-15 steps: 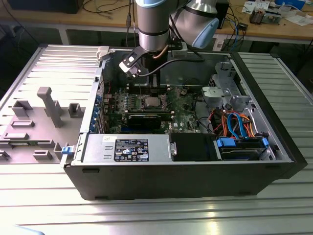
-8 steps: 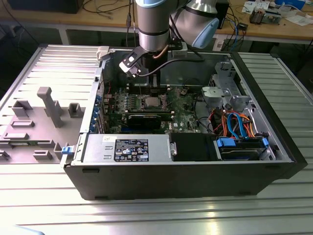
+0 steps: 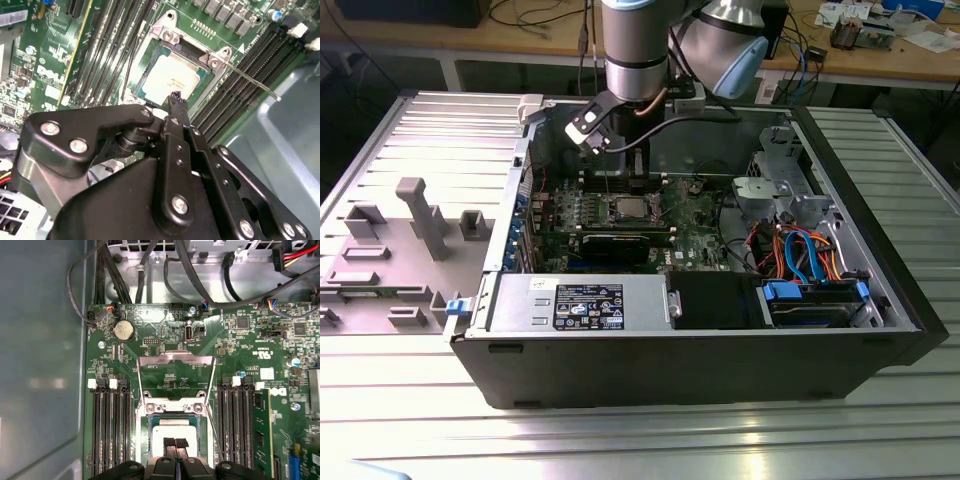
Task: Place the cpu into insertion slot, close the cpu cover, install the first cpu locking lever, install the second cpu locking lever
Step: 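Close the cpu cover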
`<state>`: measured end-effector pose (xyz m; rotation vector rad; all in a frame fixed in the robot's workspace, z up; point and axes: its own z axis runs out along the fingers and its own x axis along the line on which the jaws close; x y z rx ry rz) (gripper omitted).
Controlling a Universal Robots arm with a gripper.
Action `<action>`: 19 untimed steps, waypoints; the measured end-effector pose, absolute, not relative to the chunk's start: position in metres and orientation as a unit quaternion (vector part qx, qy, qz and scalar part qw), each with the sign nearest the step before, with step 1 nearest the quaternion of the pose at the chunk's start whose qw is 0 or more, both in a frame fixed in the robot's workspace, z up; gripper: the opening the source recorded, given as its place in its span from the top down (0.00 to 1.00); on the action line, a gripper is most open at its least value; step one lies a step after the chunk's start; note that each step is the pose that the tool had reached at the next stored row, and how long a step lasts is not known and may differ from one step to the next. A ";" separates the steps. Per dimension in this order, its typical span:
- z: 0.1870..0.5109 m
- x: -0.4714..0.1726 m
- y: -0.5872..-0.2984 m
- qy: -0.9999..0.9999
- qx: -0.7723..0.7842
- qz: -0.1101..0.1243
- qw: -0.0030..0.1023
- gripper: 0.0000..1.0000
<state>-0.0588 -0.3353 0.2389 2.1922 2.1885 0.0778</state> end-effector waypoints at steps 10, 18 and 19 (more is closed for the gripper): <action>0.261 -0.058 -0.335 0.706 0.708 0.015 0.011 0.89; 0.279 -0.057 -0.335 0.706 0.708 0.015 0.011 0.89; 0.279 -0.057 -0.335 0.706 0.708 0.015 0.011 0.89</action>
